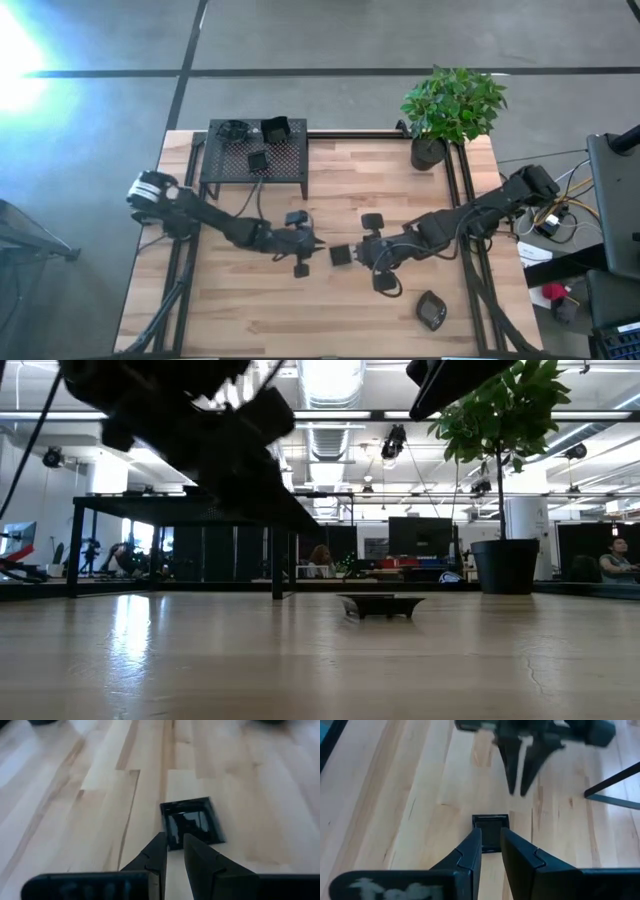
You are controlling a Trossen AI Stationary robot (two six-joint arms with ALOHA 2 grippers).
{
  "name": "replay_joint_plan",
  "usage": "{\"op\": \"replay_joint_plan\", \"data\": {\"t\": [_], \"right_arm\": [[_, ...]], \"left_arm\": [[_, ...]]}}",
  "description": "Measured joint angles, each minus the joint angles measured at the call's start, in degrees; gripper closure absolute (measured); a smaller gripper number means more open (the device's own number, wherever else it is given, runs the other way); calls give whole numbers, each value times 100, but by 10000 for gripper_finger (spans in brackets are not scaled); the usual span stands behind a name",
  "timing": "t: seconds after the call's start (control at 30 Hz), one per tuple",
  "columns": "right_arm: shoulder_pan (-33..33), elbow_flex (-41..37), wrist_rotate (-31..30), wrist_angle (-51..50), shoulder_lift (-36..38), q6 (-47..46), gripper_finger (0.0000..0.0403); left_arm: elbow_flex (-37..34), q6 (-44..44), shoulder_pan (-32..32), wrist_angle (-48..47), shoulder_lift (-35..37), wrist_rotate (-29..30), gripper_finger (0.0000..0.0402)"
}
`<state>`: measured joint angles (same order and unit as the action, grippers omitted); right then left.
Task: Pick & Place Mini shaped plates
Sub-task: Stack the square plate on top of the stacked square plate on the shelf
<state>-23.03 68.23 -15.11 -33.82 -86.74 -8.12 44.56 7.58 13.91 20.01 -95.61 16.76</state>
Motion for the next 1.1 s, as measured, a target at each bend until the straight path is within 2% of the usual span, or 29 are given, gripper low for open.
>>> {"op": "replay_joint_plan", "data": {"t": [0.13, 0.33, 0.5, 1.1], "right_arm": [[0, -21, 2, -7, 0, 33, 333], [0, -130, 2, 3, 0, 6, 335], [0, -175, 7, -4, 0, -65, 336], [2, -192, 4, 11, 0, -91, 339]], "left_arm": [[329, 67, -179, 14, -423, -142, 342], [676, 629, -407, -3, -883, -351, 342], [788, 869, -570, -2, -1080, -962, 342], [784, 1095, -658, 210, -1445, -972, 342]]}}
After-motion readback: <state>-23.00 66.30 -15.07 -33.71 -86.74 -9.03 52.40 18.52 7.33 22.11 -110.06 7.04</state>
